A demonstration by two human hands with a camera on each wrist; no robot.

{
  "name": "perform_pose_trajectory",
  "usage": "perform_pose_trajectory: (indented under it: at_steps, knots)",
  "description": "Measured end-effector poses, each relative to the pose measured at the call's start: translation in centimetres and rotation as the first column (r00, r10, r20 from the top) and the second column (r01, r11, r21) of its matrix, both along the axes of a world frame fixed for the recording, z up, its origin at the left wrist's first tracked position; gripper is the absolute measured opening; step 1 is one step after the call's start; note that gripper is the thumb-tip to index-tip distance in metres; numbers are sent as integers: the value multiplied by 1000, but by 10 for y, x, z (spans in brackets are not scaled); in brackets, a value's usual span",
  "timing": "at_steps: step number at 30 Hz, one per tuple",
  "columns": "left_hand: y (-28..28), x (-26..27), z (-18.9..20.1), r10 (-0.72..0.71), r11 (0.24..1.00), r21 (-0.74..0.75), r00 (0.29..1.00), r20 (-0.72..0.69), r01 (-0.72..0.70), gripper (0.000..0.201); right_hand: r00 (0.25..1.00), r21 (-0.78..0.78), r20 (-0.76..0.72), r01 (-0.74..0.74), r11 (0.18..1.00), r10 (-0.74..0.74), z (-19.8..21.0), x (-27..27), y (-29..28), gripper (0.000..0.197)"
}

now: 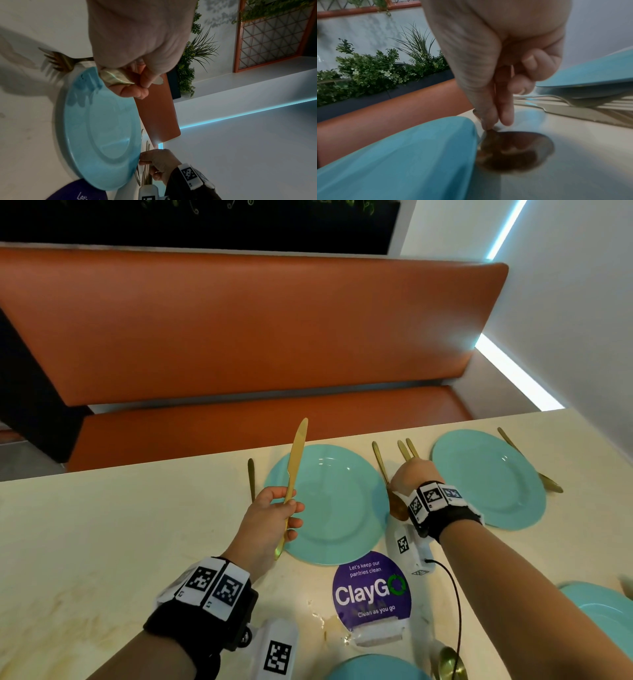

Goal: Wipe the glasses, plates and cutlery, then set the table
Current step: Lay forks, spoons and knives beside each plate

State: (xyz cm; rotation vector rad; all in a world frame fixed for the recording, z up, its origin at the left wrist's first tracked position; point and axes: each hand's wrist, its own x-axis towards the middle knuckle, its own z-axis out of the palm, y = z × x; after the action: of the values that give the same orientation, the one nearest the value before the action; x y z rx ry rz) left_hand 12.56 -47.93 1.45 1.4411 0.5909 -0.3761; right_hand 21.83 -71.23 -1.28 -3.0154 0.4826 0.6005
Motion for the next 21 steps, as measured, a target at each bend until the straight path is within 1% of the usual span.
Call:
perform_pose_trajectory:
  at_steps: [2, 5, 7, 10, 14, 21]
  knots:
    - [-1, -1, -1, -3, 1000, 3, 1000, -3, 3, 13, 993, -91, -38, -112, 990, 109, 3, -2, 3, 18]
    - [0, -4, -2, -9, 1000, -2, 1000, -1, 9, 14, 980, -157, -73, -194, 968, 184, 2, -2, 6, 18]
    - [1, -4, -3, -7, 1000, -6, 1000, 1, 7, 14, 978, -176, -98, -198, 964, 183, 4, -3, 7, 16]
    - [3, -4, -3, 2, 1000, -5, 1000, 1, -2, 14, 979, -143, -124, -181, 973, 164, 2, -4, 4, 20]
    - [5, -4, -3, 11, 1000, -3, 1000, 4, -11, 13, 983, -185, -104, -166, 969, 148, 2, -3, 4, 17]
    - [5, -7, -4, 14, 1000, -24, 1000, 9, -14, 13, 958, -255, -158, -275, 927, 240, 0, -2, 2, 24]
